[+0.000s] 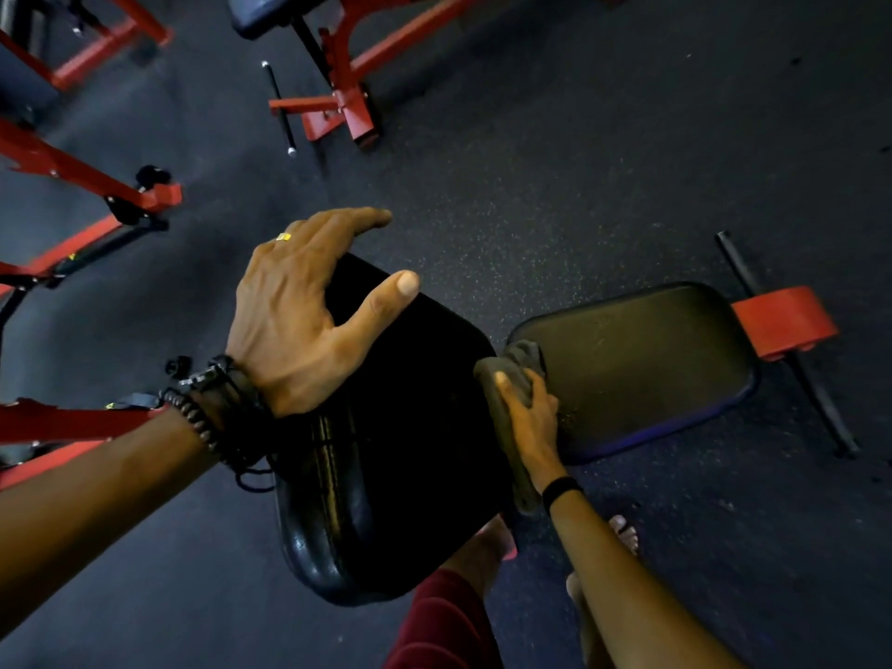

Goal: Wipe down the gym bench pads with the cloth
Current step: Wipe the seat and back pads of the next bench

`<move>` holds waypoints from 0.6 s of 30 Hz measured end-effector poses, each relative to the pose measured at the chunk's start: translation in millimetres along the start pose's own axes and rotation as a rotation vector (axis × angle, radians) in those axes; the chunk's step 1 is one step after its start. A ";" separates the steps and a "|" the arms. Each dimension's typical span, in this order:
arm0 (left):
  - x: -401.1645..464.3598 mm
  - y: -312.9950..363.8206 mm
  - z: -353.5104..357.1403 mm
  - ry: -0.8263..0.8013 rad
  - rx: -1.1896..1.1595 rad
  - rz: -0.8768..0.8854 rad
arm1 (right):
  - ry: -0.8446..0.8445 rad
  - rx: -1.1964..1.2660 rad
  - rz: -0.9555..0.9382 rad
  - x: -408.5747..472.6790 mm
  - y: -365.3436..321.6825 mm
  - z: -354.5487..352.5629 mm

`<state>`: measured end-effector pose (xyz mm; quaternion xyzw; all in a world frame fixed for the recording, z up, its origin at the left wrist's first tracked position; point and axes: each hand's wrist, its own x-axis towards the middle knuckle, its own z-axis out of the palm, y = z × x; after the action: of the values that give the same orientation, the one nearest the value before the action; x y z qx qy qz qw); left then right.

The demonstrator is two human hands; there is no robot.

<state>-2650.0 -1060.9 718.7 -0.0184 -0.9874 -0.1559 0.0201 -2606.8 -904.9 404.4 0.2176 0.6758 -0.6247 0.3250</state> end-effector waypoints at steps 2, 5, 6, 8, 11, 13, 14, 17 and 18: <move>0.0 0.3 0.2 0.010 -0.007 -0.002 | 0.009 -0.045 -0.010 10.5 -17.8 8.6; -0.7 0.8 -0.9 0.020 -0.008 -0.007 | 0.074 -0.066 0.042 47.8 -52.1 23.6; -0.8 1.0 -0.9 0.015 -0.004 -0.011 | 0.067 -0.094 0.012 54.6 -62.9 27.4; -0.8 0.8 -0.1 0.002 0.003 -0.015 | 0.017 -0.123 -0.138 47.3 -73.7 27.8; 0.2 0.3 0.8 -0.012 0.017 -0.012 | -0.015 -0.075 -0.312 -17.4 -59.4 15.8; -0.2 0.0 0.8 -0.031 0.038 -0.011 | 0.058 -0.012 -0.344 -60.0 -22.3 8.3; -0.2 0.2 0.3 -0.036 0.041 -0.008 | 0.102 0.008 -0.330 -72.1 -1.6 4.4; 0.0 2.2 -1.4 -0.050 0.045 -0.005 | 0.171 -0.042 -0.071 -46.8 36.0 -4.7; 0.2 2.6 -1.9 -0.050 0.048 -0.008 | 0.156 -0.071 0.053 -23.7 35.8 -5.5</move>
<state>-2650.0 -1058.9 721.4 -0.0179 -0.9911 -0.1319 -0.0049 -2566.3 -892.4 396.2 0.2715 0.7148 -0.5728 0.2953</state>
